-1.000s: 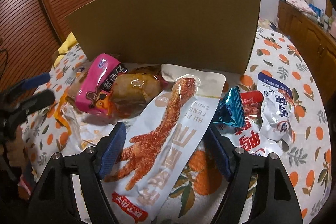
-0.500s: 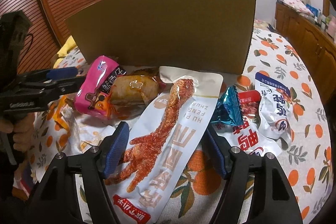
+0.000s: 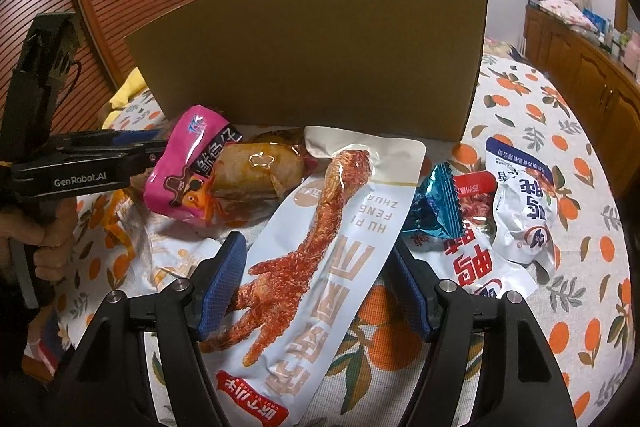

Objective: Organize snacks
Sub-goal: 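Grasp the clear rice-cracker bar with the left tool while the right tool grasps the white chicken-feet pouch, then lift the rice-cracker bar with the left tool while the right tool carries the chicken-feet pouch over the box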

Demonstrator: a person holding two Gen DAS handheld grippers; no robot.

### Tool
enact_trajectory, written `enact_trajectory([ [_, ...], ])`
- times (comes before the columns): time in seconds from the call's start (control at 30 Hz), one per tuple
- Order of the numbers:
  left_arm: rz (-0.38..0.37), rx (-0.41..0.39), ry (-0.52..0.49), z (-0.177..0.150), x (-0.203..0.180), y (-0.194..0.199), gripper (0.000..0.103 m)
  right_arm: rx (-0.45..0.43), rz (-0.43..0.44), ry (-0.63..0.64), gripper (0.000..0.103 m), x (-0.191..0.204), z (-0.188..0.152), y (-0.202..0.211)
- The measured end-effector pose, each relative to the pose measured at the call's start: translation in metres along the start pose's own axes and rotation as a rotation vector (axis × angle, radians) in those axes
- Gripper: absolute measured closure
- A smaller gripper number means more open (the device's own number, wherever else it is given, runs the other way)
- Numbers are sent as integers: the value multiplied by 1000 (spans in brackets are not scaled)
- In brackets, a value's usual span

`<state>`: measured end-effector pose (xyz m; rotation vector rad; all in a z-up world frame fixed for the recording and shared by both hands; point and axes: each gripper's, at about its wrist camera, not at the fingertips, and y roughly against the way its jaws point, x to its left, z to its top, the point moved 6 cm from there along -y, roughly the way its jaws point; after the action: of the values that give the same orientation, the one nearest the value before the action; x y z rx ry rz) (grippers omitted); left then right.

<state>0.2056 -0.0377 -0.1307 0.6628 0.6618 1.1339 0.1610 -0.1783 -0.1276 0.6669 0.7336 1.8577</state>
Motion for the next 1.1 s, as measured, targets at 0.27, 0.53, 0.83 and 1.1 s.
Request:
enact_trajectory([
  [0.27,-18,-65,9,-5,5,30,60,9,8,3,31,1,-1,-1],
  [0.53,-37,-146,3,-7,-1,61,60,26,11,20,38,5,2,-2],
  [0.83,-69,-168,2,-11,-10,67,60,-2,37,-28,83,-9,13,14],
  [1.1,-74,-188,-5,-8,-12,70,60,-32,33,-2,89,-3,19,29],
])
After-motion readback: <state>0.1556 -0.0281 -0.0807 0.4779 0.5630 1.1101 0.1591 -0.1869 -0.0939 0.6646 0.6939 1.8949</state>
